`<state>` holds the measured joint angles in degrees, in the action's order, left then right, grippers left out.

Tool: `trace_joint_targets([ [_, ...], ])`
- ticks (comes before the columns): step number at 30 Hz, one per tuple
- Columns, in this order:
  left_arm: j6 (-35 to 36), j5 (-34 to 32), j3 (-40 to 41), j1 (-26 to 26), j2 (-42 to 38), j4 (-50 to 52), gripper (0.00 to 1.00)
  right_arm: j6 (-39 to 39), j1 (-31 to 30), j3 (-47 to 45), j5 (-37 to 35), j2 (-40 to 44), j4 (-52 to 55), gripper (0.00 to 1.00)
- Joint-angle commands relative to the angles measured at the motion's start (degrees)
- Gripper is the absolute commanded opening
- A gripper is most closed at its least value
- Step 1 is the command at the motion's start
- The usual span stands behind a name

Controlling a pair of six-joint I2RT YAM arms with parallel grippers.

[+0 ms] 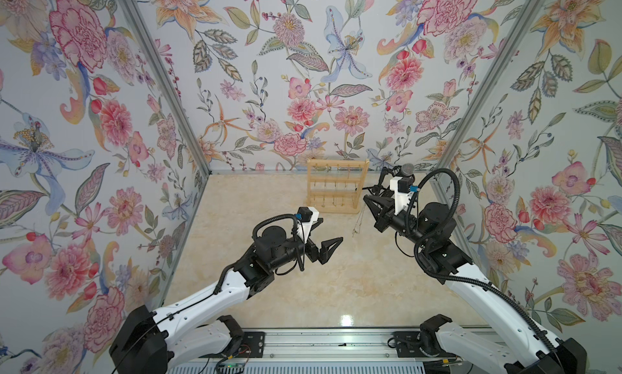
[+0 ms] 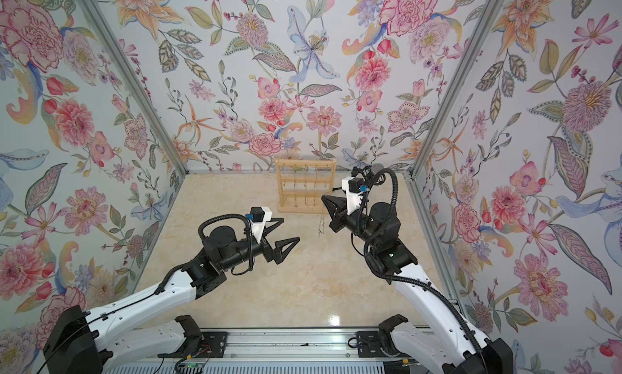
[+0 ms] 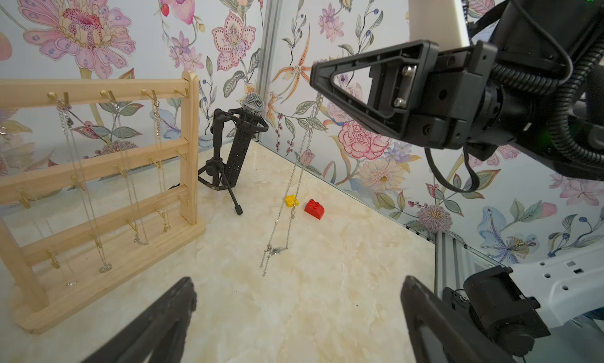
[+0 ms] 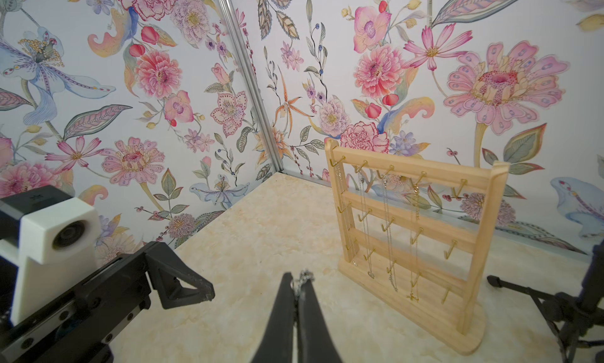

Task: Take the necklace off the jewelry display stand
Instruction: Take off the necklace from the stand, then place the necklace at the center of the board.

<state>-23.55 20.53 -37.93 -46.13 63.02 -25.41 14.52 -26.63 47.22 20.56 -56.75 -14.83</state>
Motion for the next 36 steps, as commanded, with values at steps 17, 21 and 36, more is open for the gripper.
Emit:
trace_joint_targets([
  [17,6.2,12.5,-4.3,-1.3,17.4,-11.8,0.88,0.8,-0.5,-1.6,2.7,1.0,-1.7,0.00],
  [21,7.7,12.7,-7.0,-1.3,21.4,-10.8,0.82,0.8,-0.5,-1.8,2.7,1.0,-1.9,0.00],
  [36,14.4,6.9,-15.6,-1.3,28.8,-3.1,0.71,1.0,-0.1,-2.3,3.3,1.1,-2.3,0.00],
])
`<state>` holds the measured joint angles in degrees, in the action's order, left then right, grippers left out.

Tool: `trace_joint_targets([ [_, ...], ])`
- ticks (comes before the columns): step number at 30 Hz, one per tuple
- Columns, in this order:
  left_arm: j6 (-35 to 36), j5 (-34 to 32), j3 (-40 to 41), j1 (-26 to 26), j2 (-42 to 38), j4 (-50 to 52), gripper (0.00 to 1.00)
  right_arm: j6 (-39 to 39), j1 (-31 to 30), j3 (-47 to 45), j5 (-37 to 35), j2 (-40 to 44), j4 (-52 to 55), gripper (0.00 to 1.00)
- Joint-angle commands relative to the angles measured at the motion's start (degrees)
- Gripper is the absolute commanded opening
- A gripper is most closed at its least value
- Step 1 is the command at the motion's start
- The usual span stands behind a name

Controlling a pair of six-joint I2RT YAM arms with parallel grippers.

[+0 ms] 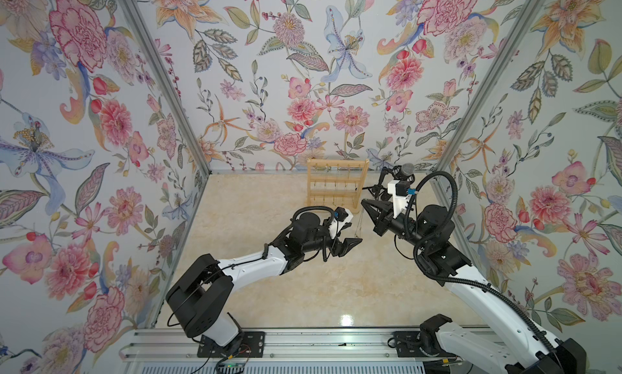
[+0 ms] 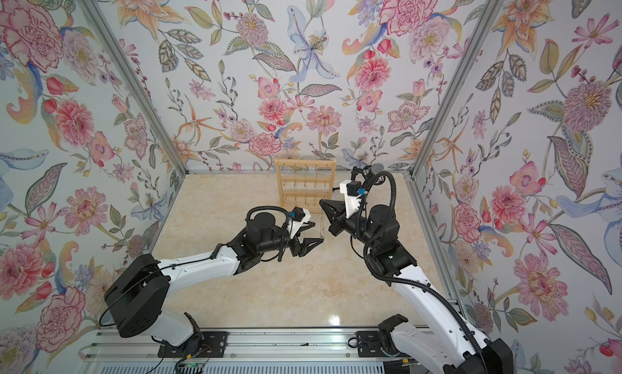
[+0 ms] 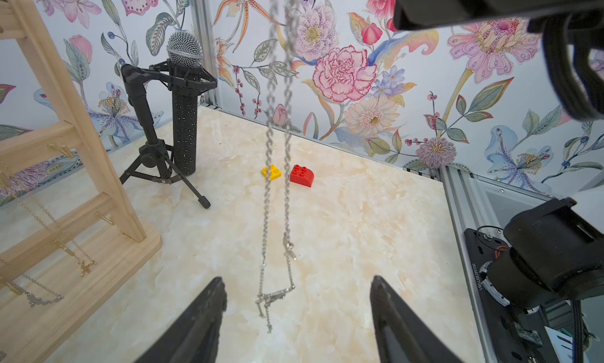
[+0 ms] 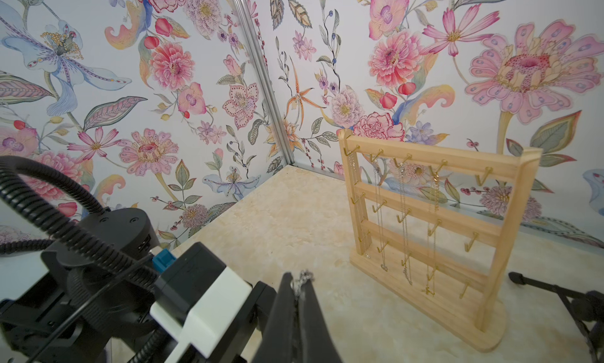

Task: Take the necklace off the jewelry display stand
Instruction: Place the necklace at the center of the board.

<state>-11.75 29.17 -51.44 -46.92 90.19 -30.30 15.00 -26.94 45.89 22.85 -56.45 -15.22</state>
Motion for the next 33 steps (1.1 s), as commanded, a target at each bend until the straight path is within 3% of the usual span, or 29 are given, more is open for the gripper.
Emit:
trace_joint_targets([
  [1,2.7,-1.7,-2.4,-0.5,2.0,1.7,0.71,0.6,0.2,-1.1,1.1,0.7,-2.0,0.00],
  [8,2.7,1.4,-4.1,-0.5,4.1,0.3,0.68,1.2,0.6,-1.5,1.7,0.5,-3.1,0.00],
  [19,2.7,2.4,-7.3,-0.5,7.7,0.2,0.54,2.1,1.3,-2.2,2.5,0.9,-4.2,0.00],
  [29,1.6,3.3,-8.9,-0.5,9.5,-0.7,0.35,2.8,2.1,-2.6,2.6,1.0,-5.0,0.00],
  [33,1.2,3.5,-9.0,-0.5,9.9,-1.5,0.33,2.9,2.1,-2.7,2.9,1.0,-5.2,0.00],
])
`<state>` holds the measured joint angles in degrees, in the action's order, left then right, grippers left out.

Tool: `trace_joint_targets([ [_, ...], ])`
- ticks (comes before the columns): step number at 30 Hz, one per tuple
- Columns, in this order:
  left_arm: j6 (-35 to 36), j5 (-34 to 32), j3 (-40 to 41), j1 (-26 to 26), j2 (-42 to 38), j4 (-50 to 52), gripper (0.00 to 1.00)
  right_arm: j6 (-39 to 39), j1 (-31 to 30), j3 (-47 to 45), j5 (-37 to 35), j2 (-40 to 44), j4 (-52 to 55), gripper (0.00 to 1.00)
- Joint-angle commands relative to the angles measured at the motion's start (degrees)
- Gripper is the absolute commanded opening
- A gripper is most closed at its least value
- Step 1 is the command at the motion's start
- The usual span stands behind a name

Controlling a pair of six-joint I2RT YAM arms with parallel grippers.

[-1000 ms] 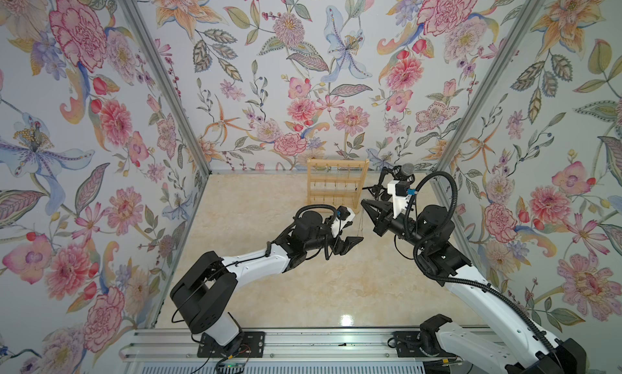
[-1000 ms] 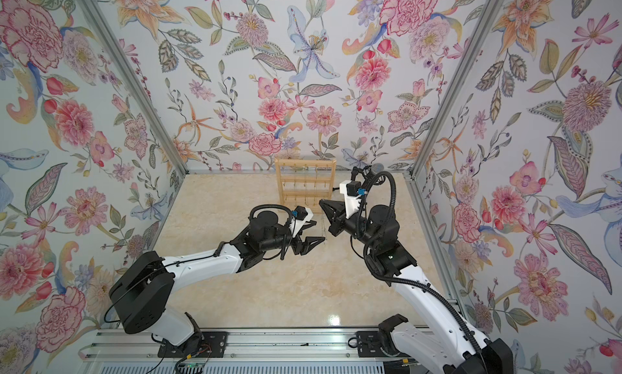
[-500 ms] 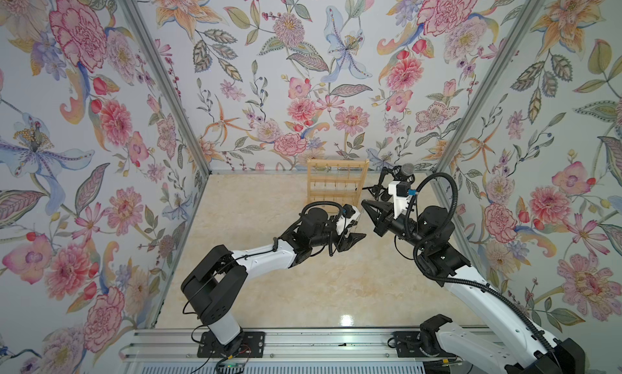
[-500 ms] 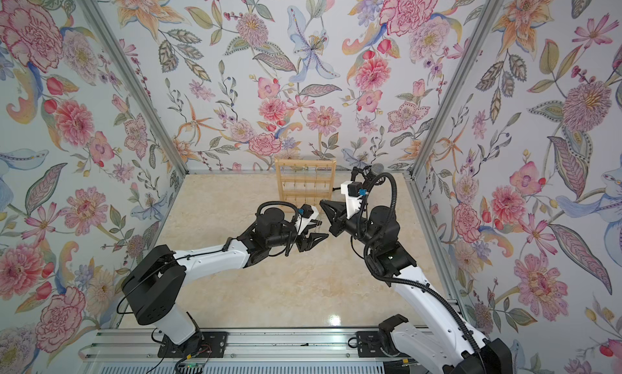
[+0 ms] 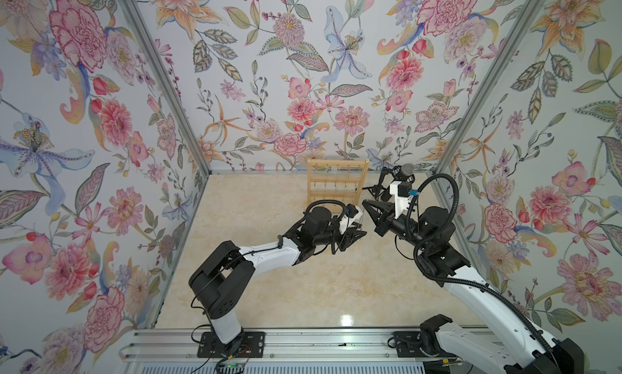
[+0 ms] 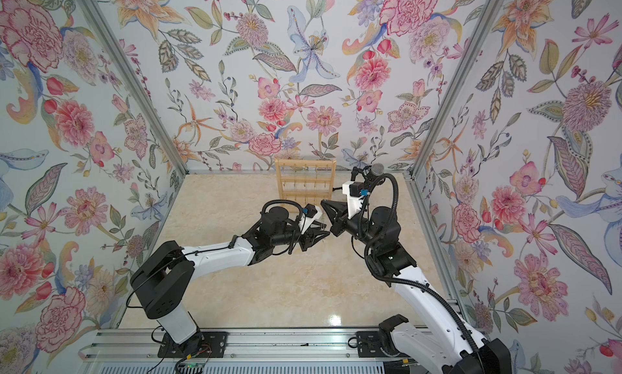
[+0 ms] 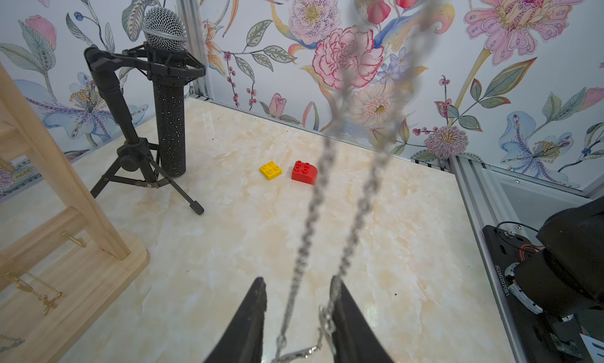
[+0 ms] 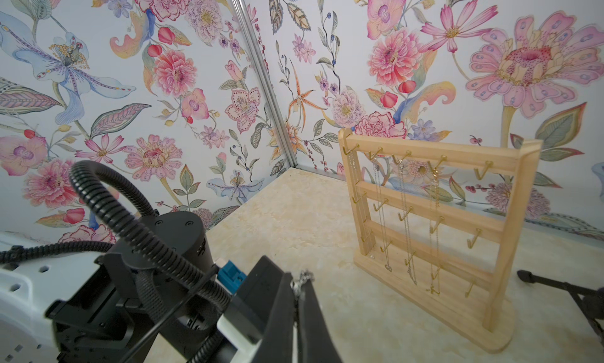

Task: Take the necklace off the jewelry display stand
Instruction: Place the necklace at the center of the board.

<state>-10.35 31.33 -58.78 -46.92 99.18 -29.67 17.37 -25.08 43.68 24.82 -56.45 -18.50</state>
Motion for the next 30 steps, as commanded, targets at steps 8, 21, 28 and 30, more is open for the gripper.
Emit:
trace_joint_targets([
  [8,-0.5,1.5,-1.9,-0.5,1.4,-2.4,0.20,0.8,0.3,-0.6,1.1,1.0,-2.2,0.00],
  [21,-0.9,1.3,-1.3,-0.5,0.7,-2.9,0.02,1.0,0.3,-0.7,1.6,0.9,-2.4,0.00],
  [28,-1.0,1.0,-1.2,-0.5,0.2,-3.0,0.00,1.0,0.3,-0.7,1.8,0.8,-2.4,0.00],
  [30,-1.1,0.8,-0.9,-0.5,0.1,-3.0,0.00,1.0,0.4,-0.7,1.7,0.8,-2.3,0.00],
])
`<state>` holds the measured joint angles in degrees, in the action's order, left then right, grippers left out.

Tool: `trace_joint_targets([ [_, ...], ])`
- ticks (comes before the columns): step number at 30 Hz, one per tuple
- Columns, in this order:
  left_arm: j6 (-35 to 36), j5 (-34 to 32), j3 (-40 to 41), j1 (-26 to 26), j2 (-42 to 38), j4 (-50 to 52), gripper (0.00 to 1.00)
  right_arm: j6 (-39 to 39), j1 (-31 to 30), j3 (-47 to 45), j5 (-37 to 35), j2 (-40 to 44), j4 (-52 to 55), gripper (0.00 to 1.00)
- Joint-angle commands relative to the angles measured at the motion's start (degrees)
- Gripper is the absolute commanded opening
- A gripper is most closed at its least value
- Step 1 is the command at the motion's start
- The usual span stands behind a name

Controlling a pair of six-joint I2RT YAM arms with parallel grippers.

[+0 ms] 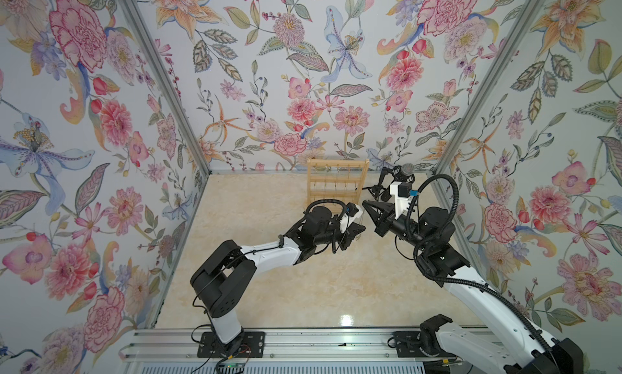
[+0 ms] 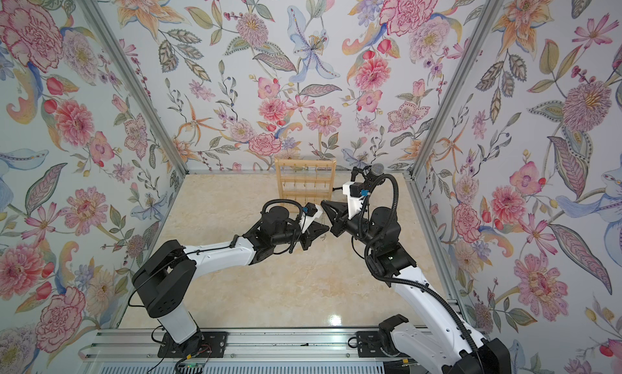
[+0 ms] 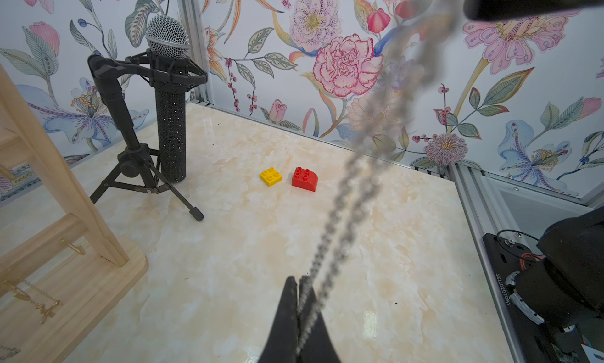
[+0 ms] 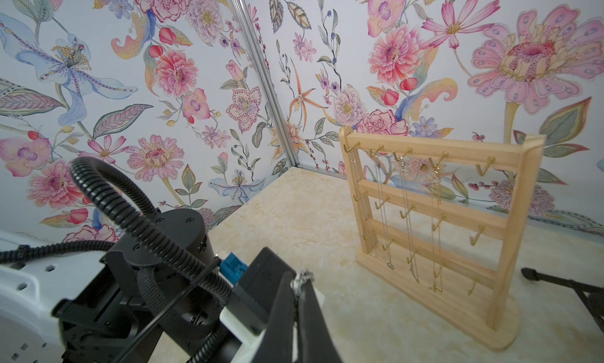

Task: Take the necklace off the jewelry display stand
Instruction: Place the necklace at the center of the board.

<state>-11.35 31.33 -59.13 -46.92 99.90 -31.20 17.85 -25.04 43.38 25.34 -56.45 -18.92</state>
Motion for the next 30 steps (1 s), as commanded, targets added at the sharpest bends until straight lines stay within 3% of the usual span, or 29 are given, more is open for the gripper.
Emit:
trace_joint_targets([
  [1,-0.1,0.6,-0.3,-0.6,-0.9,-1.7,0.00,0.5,0.3,-0.4,1.3,0.8,-2.0,0.00],
  [18,-2.4,-3.0,5.5,-0.5,-5.5,-3.9,0.00,0.3,0.3,-0.3,2.1,0.3,-2.0,0.00],
  [30,-7.2,-5.7,12.6,-0.8,-13.5,-4.0,0.00,0.8,-0.3,0.8,6.1,-1.5,-1.9,0.00],
])
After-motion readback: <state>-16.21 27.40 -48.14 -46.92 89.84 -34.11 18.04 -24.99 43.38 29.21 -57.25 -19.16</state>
